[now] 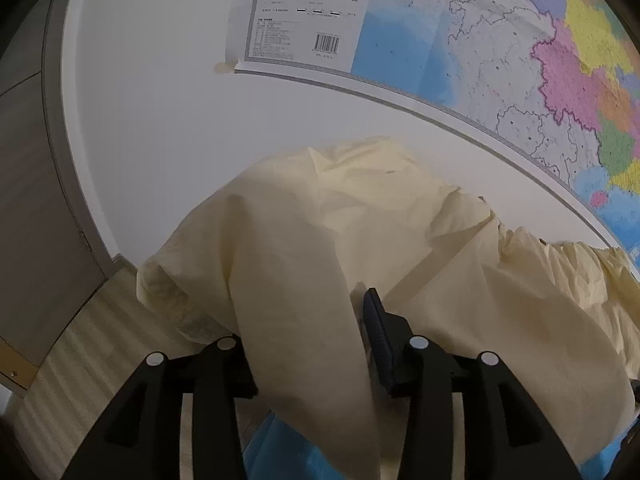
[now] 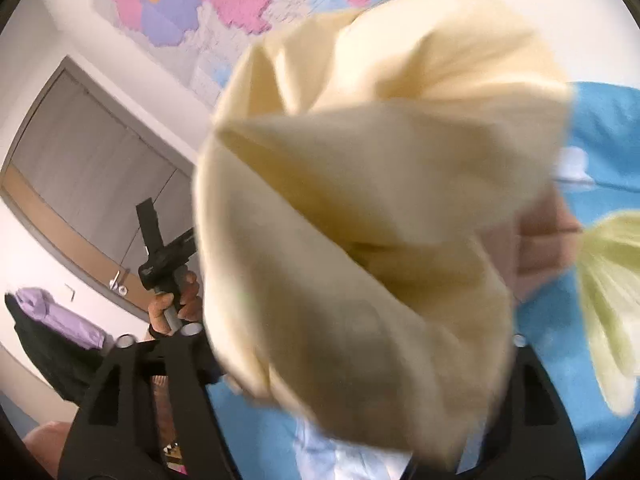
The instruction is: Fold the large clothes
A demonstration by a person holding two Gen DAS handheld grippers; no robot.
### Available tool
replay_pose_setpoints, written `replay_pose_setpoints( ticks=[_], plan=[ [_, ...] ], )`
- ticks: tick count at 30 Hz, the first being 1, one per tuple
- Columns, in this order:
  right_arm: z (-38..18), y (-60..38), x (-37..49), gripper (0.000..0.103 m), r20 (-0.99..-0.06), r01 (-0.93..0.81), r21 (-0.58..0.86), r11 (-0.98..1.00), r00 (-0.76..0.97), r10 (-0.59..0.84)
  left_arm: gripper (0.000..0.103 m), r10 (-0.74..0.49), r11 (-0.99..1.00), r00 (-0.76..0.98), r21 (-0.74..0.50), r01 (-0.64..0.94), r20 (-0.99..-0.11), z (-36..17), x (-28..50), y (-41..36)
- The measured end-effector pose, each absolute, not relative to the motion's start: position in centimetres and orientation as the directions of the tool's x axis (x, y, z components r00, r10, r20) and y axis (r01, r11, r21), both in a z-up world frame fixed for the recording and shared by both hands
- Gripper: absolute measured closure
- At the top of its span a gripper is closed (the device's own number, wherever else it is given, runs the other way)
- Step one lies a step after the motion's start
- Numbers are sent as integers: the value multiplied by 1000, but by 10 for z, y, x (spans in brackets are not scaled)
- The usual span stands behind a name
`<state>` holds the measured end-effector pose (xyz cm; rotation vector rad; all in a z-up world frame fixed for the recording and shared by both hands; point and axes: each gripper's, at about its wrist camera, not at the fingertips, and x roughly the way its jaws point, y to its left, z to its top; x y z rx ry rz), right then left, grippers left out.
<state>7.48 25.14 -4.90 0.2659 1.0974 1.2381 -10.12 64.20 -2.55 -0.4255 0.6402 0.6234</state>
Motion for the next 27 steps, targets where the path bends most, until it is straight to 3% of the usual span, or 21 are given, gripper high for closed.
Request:
replay_pose_setpoints(
  ticks=[7,9,11,12,14,16,19,21,23,24,27],
  plan=[
    [-24,211,80,26,-515,-622,662,418,27,857,42,463,726,612,-122,-677,-641,-7,-123,624],
    [-17,213,86,57,-506,-608,660,441,75,860,40,501,714,623,-119,-690,-601,5,-137,614],
    [-27,202,88,78,-502,-601,669,436,66,862,34,540,709,634,-106,-697,-554,16,-146,604],
    [-29,215,81,85,-518,-592,666,454,71,852,34,536,719,646,-107,-687,-543,21,-147,599],
    [-40,225,86,87,-550,-568,670,478,53,834,34,495,753,679,-122,-646,-542,26,-147,587],
    [-58,231,96,86,-567,-486,718,498,6,824,34,446,790,708,-131,-599,-548,25,-138,574],
    [-67,227,97,74,-594,-443,723,531,-6,804,34,373,829,729,-145,-539,-574,11,-118,556],
    [-54,219,90,61,-603,-481,686,545,42,796,34,353,844,727,-134,-519,-589,2,-105,545],
    [-29,211,80,57,-602,-545,625,558,119,790,34,344,858,725,-114,-501,-597,-4,-98,534],
    [-18,210,77,50,-594,-569,601,561,152,790,34,339,864,726,-108,-492,-598,-6,-95,528],
    [15,203,55,47,-556,-669,480,568,269,787,33,311,875,738,-124,-469,-599,-7,-92,517]
  ],
)
